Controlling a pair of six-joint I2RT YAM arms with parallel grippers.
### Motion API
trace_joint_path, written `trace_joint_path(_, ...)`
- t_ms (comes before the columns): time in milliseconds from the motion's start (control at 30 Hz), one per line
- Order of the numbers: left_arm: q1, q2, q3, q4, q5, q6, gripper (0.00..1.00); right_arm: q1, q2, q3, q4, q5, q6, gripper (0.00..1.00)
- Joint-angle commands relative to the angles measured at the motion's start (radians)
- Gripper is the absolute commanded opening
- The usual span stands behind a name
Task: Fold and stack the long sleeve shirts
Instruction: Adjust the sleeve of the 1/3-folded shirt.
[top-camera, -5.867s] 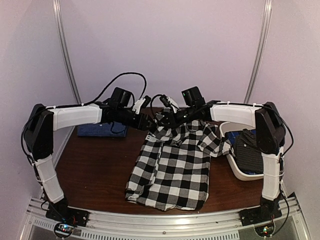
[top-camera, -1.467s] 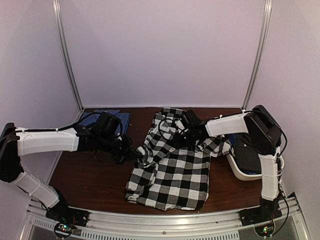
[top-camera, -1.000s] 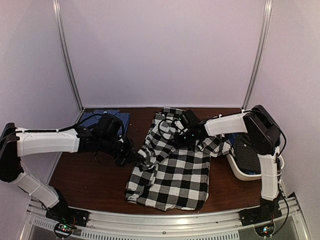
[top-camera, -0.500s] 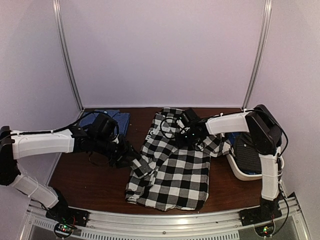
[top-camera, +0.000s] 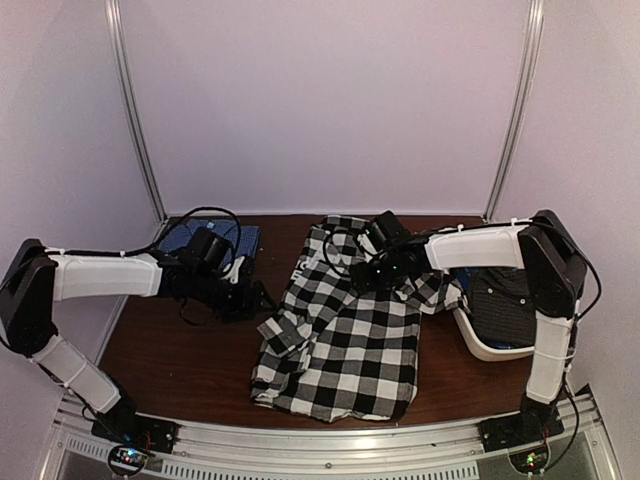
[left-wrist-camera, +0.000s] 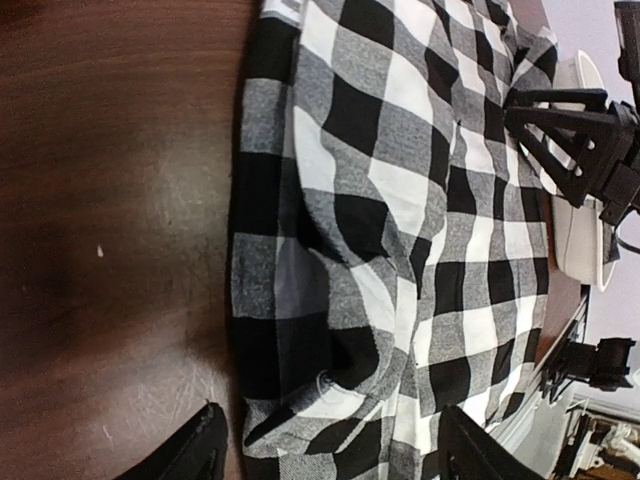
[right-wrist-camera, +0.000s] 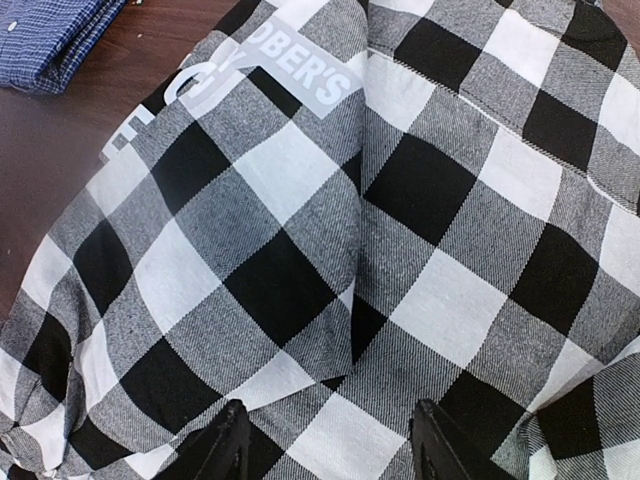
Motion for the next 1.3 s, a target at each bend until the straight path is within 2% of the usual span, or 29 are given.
trace_joint_path(0, 0.003, 0.044, -0.018, 0.119, 0.093, 0.170, 0.74, 0.009, -0.052, -0.026, 0.004, 0.023, 0.004, 0.57)
trace_joint_path(133, 0.002, 0.064, -0.018, 0.100, 0.127, 0.207, 0.70, 0.012, -0.055, -0.031, 0.004, 0.022, 0.006, 0.57)
trace_joint_path(233, -0.001, 0.068, -0.014, 0.070, 0.155, 0.236, 0.64, 0.013, -0.055, -0.029, 0.006, 0.021, 0.007, 0.57)
trace_joint_path(567, -0.026, 0.105, 0.040, -0.042, 0.208, 0.298, 0.33, 0.015, -0.041, -0.004, 0.005, 0.018, 0.007, 0.57)
trace_joint_path(700, -0.038, 0.117, 0.070, -0.050, 0.280, 0.282, 0.13, 0.015, -0.036, 0.003, 0.005, 0.015, 0.002, 0.57)
trace_joint_path(833, -0.057, 0.121, 0.118, -0.052, 0.345, 0.230, 0.03, 0.015, -0.028, 0.010, 0.007, 0.016, 0.001, 0.57)
trace_joint_path(933, -0.083, 0.117, 0.158, -0.023, 0.413, 0.142, 0.00, 0.015, -0.025, 0.020, 0.009, 0.020, 0.000, 0.57)
trace_joint_path(1100, -0.114, 0.082, 0.205, 0.116, 0.485, -0.122, 0.00, 0.014, -0.010, 0.060, -0.011, 0.033, -0.004, 0.57)
trace_joint_path(1267, -0.117, -0.004, 0.071, 0.431, 0.465, -0.479, 0.00, 0.013, 0.001, 0.099, -0.030, 0.036, -0.007, 0.57)
